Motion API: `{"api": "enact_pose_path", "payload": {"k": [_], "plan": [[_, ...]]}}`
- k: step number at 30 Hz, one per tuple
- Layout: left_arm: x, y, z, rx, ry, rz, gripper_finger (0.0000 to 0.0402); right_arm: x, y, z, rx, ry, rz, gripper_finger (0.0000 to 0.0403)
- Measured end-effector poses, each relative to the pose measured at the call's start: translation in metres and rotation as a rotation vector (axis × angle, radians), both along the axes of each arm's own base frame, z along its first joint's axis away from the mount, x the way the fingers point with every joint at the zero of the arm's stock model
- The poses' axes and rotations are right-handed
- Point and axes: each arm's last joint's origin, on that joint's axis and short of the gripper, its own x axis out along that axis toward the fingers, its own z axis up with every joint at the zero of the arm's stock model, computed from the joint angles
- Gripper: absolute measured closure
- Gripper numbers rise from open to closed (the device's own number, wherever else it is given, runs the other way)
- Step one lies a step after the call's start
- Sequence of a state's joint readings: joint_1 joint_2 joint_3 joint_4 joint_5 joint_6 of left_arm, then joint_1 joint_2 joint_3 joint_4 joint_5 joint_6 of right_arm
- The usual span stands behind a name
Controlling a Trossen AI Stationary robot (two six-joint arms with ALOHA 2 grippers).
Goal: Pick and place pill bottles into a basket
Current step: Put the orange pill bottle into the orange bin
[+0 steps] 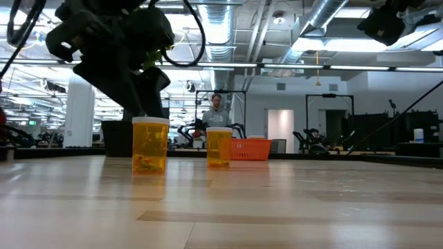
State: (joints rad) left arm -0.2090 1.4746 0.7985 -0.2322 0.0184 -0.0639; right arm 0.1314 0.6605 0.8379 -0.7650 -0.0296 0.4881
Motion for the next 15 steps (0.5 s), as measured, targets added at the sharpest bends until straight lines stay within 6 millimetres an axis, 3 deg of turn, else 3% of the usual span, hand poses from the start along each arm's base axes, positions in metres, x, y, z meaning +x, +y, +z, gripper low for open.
{"api": "enact_pose_path", "payload": {"k": [15], "plan": [[0.014,0.002,-0.013,-0.053,0.039,-0.061,0.0109,-0.001,0.000,-0.001,-0.002,0.017,-0.001,0.0171]]}}
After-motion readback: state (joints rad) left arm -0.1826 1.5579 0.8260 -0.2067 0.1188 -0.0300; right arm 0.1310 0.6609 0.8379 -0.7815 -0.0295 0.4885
